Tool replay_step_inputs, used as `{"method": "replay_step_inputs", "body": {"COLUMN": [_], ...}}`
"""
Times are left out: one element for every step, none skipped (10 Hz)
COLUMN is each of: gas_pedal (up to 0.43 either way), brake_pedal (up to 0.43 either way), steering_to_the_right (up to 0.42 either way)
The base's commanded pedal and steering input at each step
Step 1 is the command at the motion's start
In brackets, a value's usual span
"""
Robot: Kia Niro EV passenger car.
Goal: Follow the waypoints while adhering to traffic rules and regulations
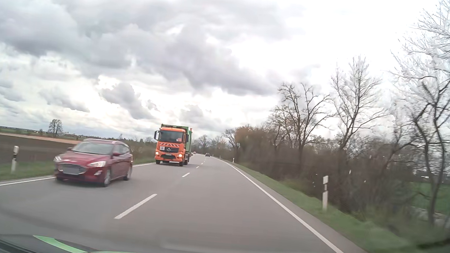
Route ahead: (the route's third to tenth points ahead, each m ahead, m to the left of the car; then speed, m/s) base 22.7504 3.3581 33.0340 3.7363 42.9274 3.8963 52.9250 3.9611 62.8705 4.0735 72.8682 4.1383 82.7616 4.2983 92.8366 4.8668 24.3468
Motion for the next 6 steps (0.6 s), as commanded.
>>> {"method": "replay_step_inputs", "body": {"gas_pedal": [0.248,0.248,0.248,0.248,0.248,0.248], "brake_pedal": [0.000,0.000,0.000,0.000,0.000,0.000], "steering_to_the_right": [-0.001,-0.001,-0.001,-0.001,-0.001,-0.001]}}
